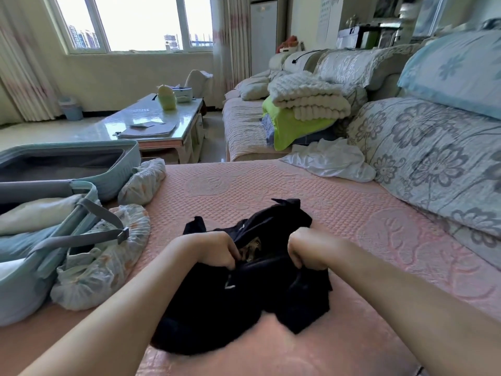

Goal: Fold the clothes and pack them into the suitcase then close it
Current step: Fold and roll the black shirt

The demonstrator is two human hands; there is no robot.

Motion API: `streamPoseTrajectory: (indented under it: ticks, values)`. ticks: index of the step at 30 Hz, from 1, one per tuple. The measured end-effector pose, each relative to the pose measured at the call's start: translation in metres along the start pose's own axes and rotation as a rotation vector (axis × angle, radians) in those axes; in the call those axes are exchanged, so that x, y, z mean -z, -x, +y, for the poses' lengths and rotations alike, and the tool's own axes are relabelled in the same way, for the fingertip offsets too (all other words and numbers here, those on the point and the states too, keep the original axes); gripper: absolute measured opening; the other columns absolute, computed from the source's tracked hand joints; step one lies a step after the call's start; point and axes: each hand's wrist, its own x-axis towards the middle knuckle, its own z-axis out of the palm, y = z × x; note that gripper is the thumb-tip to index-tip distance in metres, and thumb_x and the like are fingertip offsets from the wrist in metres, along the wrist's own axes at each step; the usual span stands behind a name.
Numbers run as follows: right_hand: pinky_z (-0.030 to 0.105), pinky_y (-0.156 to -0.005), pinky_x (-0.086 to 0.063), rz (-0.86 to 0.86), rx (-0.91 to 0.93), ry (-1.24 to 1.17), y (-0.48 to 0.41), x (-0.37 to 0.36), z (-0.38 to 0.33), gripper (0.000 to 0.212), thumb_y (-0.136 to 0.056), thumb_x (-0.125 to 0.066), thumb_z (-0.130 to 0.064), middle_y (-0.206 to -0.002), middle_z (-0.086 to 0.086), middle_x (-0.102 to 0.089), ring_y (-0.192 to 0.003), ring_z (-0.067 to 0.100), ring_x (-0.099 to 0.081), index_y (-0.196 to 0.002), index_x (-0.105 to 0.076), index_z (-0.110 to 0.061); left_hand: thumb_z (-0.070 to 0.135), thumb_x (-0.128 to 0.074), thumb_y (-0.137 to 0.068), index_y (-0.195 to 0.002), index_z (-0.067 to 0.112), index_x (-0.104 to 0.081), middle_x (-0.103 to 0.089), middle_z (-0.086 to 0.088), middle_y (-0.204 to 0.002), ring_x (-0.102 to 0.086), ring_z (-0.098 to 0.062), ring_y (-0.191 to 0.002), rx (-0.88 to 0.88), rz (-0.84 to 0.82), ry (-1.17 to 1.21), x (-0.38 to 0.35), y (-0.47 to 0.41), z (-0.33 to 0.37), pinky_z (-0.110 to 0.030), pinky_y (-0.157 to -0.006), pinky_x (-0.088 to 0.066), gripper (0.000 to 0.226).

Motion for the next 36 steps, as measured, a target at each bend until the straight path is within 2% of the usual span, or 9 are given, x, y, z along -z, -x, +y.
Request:
streamPoseTrajectory:
  ticks: [4,6,10,13,17,21,27,33,36]
  values:
    - [0.038,-0.098,-0.042,0.226,-0.323,0.167,-0.001,0.01,0.057,0.03,-0.096,-0.048,-0.008,-0.121,0.01,-0.063,-0.113,0.027,-0.061,-0.12,-0.064,-0.014,0.025,-0.066,-0.092,-0.12,0.018,-0.067,-0.067,0.001,-0.09,-0.065,-0.012,-0.073,-0.026,-0.307,0.377,-0.008,0.001,0.035,-0.024,-0.06,-0.055,0.029]
    - [0.05,-0.111,-0.03,0.184,-0.383,0.329,-0.004,0.001,0.072,0.036,-0.093,-0.048,-0.011,-0.13,0.007,-0.059,-0.124,0.026,-0.054,-0.127,-0.06,-0.016,0.015,-0.057,-0.097,-0.116,0.011,-0.065,-0.069,-0.001,-0.085,-0.067,-0.016,-0.067,-0.088,-0.237,0.459,-0.012,-0.017,0.041,-0.022,-0.056,-0.052,0.021]
    - [0.047,-0.11,-0.033,0.309,-0.315,0.124,-0.014,-0.007,0.074,0.036,-0.085,-0.055,-0.027,-0.129,0.004,-0.053,-0.127,0.026,-0.047,-0.121,-0.059,-0.028,0.004,-0.054,-0.084,-0.119,0.031,-0.066,-0.061,0.0,-0.116,-0.058,-0.026,-0.108,-0.129,0.297,0.117,-0.014,-0.057,0.032,-0.028,-0.089,-0.049,0.046]
    - [0.044,-0.113,-0.033,0.227,-0.088,-0.327,-0.014,-0.009,0.062,0.055,-0.079,-0.065,-0.036,-0.137,0.003,-0.042,-0.136,0.024,-0.034,-0.132,-0.049,-0.037,0.022,-0.065,-0.085,-0.146,0.046,-0.04,-0.031,-0.002,-0.151,-0.037,-0.031,-0.134,-0.106,0.154,-0.116,-0.03,-0.074,0.03,-0.037,-0.113,-0.034,0.07]
    - [0.046,-0.118,-0.028,-0.019,0.03,-0.252,-0.009,-0.025,0.044,0.083,-0.072,-0.077,-0.044,-0.155,-0.001,-0.023,-0.145,0.024,-0.023,-0.143,-0.036,-0.049,0.01,-0.06,-0.086,-0.132,0.033,-0.061,-0.062,-0.002,-0.128,-0.058,-0.024,-0.12,-0.169,0.256,-0.04,-0.034,-0.084,0.026,-0.03,-0.102,-0.043,0.051]
    - [0.038,-0.112,-0.04,0.017,0.03,-0.303,-0.013,-0.032,0.047,0.076,-0.066,-0.078,-0.039,-0.15,-0.014,-0.032,-0.135,0.015,-0.042,-0.135,-0.049,-0.049,0.012,-0.055,-0.091,-0.122,0.014,-0.067,-0.067,-0.008,-0.121,-0.063,-0.027,-0.112,0.106,0.196,-0.35,-0.012,-0.059,0.022,-0.034,-0.094,-0.052,0.034]
    - [0.017,-0.084,-0.047,0.275,0.008,-0.596,-0.008,-0.014,0.048,0.034,-0.082,-0.059,-0.012,-0.102,-0.011,-0.069,-0.099,0.008,-0.065,-0.103,-0.076,-0.032,0.027,-0.052,-0.08,-0.093,0.01,-0.068,-0.068,-0.013,-0.095,-0.067,-0.028,-0.088,0.255,-0.257,-0.541,0.008,-0.035,0.013,-0.036,-0.085,-0.056,0.027]
    - [0.035,-0.095,-0.049,0.469,-0.259,-0.371,-0.022,-0.013,0.081,0.034,-0.094,-0.047,-0.016,-0.129,-0.001,-0.063,-0.117,0.023,-0.059,-0.116,-0.067,-0.033,0.022,-0.047,-0.094,-0.109,0.019,-0.066,-0.066,-0.004,-0.115,-0.063,-0.028,-0.104,0.065,0.397,-0.358,0.016,-0.067,0.045,-0.038,-0.082,-0.053,0.025]
    - [0.039,-0.102,-0.044,0.358,-0.4,-0.153,-0.03,-0.021,0.098,0.045,-0.096,-0.045,-0.019,-0.146,0.002,-0.045,-0.131,0.026,-0.047,-0.139,-0.052,-0.031,0.017,-0.047,-0.099,-0.128,0.022,-0.06,-0.054,-0.003,-0.132,-0.054,-0.027,-0.119,-0.151,0.408,-0.199,0.013,-0.1,0.051,-0.04,-0.098,-0.047,0.032]
